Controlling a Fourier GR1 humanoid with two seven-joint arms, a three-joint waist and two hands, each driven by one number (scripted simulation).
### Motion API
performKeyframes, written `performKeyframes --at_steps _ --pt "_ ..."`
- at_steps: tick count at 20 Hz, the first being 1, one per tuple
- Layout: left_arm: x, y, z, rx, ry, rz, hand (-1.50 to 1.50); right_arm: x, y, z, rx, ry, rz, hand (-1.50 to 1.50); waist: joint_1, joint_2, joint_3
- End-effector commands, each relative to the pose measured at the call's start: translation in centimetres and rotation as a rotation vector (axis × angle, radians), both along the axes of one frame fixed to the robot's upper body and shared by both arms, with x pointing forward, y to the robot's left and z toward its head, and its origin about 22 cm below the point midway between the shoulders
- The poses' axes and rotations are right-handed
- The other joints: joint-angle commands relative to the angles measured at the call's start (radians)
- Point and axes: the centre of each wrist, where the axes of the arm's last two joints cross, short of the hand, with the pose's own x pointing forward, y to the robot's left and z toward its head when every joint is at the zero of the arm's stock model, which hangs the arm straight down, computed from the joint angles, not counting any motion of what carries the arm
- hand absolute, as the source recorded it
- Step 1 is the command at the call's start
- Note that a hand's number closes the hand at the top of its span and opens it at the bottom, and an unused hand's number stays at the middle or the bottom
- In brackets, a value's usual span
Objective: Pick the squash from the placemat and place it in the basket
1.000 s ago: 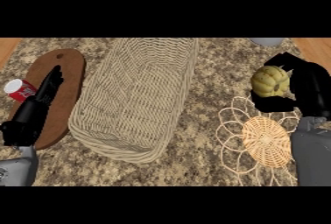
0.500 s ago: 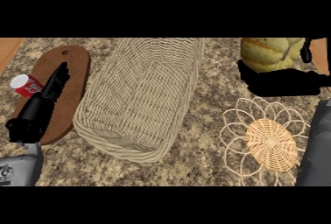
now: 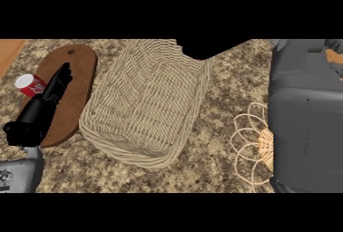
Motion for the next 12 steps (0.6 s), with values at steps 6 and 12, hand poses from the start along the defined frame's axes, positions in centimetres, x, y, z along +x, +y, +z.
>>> performKeyframes --at_steps 6,12 --pt "1.0 -0.1 0.5 -0.003 0.009 -0.015 0.0 3.5 6.3 0.0 -0.028 0.179 0.016 1.5 0.005 0.004 0.0" --pt "2.0 -2.0 1.4 0.0 -0.003 0.004 0.0 4.0 8.5 0.0 -0.087 0.319 0.012 1.5 -0.004 0.001 0.001"
